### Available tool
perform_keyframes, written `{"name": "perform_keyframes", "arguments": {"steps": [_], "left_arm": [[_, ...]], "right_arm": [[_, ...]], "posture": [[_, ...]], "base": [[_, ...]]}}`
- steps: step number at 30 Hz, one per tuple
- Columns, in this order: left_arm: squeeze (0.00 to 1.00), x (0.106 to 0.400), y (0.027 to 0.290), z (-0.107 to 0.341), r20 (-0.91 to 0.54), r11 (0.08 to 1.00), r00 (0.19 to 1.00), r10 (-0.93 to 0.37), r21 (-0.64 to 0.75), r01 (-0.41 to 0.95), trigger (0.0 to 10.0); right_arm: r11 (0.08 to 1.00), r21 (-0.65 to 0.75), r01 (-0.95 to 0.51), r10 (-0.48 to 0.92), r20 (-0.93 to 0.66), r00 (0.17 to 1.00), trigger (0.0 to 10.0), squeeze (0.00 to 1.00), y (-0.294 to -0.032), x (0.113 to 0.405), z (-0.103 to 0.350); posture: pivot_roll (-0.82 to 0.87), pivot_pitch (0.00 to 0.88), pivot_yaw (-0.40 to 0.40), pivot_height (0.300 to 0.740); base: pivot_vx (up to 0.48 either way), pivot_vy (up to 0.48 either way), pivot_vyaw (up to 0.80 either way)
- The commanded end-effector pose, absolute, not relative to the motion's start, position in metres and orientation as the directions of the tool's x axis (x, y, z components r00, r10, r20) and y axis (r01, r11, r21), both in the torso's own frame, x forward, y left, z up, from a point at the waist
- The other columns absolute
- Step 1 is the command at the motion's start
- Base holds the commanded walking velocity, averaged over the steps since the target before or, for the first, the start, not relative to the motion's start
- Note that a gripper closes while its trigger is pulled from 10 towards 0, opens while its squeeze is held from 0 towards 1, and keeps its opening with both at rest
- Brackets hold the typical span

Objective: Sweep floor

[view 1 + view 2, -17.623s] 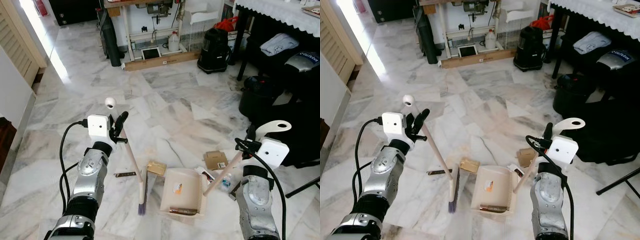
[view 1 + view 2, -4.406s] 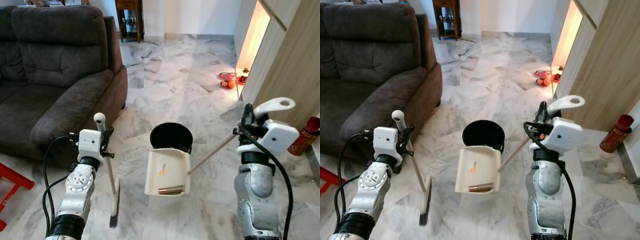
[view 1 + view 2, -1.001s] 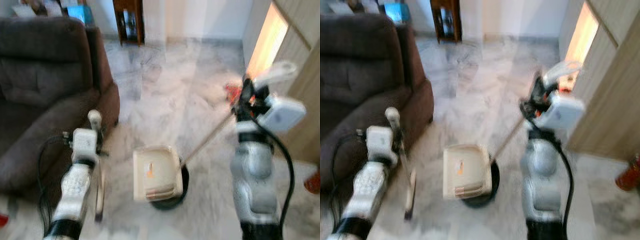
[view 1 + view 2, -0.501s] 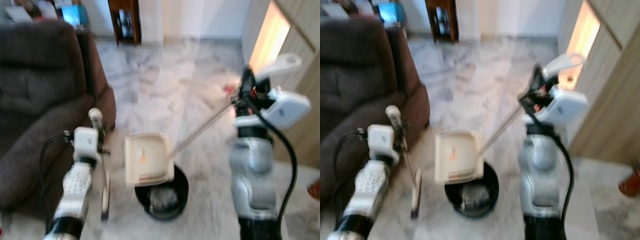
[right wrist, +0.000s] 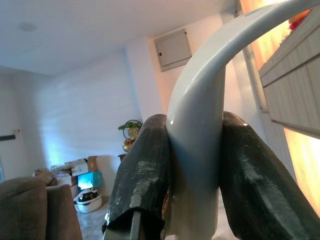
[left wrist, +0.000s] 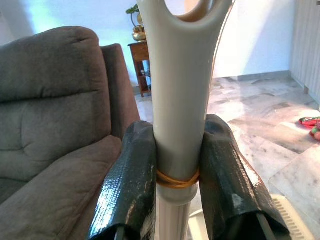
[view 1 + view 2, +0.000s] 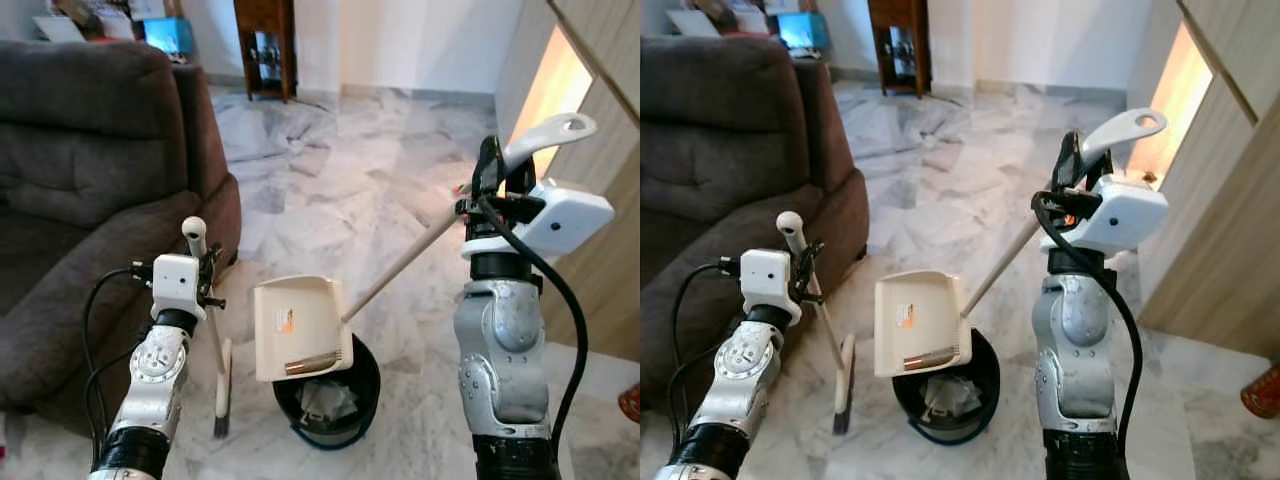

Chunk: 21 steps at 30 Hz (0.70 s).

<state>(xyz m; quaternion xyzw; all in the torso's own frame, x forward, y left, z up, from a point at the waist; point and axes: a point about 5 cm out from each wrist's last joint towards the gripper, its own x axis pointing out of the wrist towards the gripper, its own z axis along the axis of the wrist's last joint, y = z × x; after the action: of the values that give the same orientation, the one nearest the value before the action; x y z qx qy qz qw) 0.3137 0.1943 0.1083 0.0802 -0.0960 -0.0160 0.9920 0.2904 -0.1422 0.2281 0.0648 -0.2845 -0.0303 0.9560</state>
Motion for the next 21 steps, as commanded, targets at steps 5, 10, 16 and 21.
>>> {"name": "perform_keyframes", "arguments": {"steps": [5,10,16,21], "left_arm": [[0.00,0.314,0.195,0.118,0.242,0.983,0.969,-0.058,0.182,0.014,10.0],[0.00,0.314,0.195,0.118,0.242,0.983,0.969,-0.058,0.182,0.013,10.0],[0.00,0.313,0.195,0.117,0.240,0.983,0.969,-0.059,0.182,0.015,10.0],[0.00,0.313,0.193,0.117,0.240,0.984,0.969,-0.064,0.178,0.020,10.0]], "right_arm": [[0.997,0.060,-0.056,0.005,0.636,0.771,10.0,0.00,-0.123,0.280,0.245],[0.994,-0.016,-0.108,0.093,0.642,0.761,10.0,0.00,-0.104,0.278,0.243],[0.977,-0.130,-0.172,0.215,0.643,0.735,10.0,0.00,-0.081,0.271,0.238],[0.948,-0.217,-0.235,0.319,0.630,0.708,10.0,0.00,-0.058,0.262,0.228]], "posture": [[0.04,0.000,0.044,0.740],[0.04,0.000,0.043,0.740],[0.04,0.000,0.044,0.740],[0.04,0.000,0.043,0.740]], "base": [[0.000,0.000,0.00],[0.000,0.000,0.00],[0.000,0.000,0.00],[0.000,0.000,0.00]]}}
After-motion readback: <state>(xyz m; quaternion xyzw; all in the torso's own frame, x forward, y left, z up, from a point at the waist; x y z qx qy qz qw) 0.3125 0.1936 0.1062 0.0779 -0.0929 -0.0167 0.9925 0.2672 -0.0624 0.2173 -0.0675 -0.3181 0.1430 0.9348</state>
